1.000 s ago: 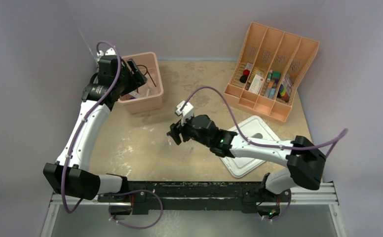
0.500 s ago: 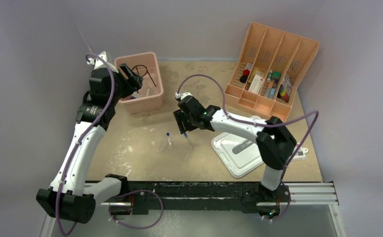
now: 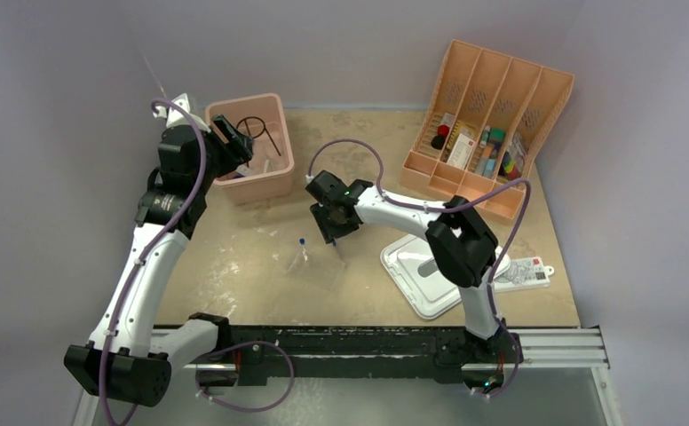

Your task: Organize the chemistry lab equipment

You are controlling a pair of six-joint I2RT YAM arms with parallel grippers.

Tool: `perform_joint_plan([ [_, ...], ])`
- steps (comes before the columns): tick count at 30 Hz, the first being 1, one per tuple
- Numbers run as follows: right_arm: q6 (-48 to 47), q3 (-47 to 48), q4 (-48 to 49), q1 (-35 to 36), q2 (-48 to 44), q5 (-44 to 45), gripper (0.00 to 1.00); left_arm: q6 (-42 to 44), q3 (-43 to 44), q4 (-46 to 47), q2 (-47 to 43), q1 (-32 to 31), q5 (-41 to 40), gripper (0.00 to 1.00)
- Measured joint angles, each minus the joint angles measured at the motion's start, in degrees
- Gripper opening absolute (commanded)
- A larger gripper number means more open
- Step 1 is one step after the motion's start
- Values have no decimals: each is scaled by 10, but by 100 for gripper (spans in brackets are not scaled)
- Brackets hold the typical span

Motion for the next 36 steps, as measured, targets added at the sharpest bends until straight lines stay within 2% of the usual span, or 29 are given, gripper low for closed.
perform_joint_plan([
  [4,-3,16,-7,0,19,-4,46,4,0,2,5,0,0,66],
  [12,-4,28,-28,0,49,-11,27,9,0,2,12,0,0,66],
  [21,-2,43,-35,0,60,-3,14,19,0,1,12,0,0,66],
  [30,6,26,0,-5,49,46,9,21,0,-3,12,0,8,68],
  [36,3,-5,41,-37,-38,81,7,26,0,1,15,0,62,70],
])
